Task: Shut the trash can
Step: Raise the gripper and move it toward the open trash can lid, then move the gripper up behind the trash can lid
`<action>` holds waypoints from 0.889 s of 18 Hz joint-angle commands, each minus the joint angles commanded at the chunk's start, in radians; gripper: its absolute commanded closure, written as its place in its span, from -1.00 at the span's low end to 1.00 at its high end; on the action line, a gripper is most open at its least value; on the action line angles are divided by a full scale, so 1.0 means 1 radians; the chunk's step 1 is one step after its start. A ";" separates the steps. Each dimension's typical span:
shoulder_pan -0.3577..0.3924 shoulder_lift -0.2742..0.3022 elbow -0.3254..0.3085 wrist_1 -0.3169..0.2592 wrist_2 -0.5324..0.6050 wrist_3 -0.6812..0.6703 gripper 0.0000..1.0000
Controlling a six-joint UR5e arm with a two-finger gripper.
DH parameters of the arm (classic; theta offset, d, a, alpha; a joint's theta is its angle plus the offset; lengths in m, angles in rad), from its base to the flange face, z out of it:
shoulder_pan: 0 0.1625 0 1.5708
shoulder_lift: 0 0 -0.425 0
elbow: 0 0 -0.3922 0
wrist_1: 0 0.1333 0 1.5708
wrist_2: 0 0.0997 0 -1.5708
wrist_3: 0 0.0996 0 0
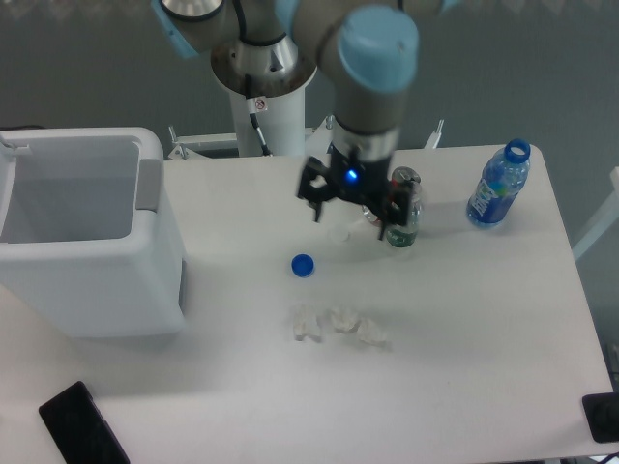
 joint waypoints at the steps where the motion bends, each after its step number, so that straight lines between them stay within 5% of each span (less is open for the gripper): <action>1: -0.017 0.023 0.000 -0.009 -0.023 -0.029 -0.74; 4: -0.051 0.063 0.002 -0.003 -0.092 -0.126 -0.34; 13: -0.126 0.129 0.040 0.004 -0.196 -0.290 0.36; 16: -0.149 0.126 0.069 0.061 -0.236 -0.356 0.60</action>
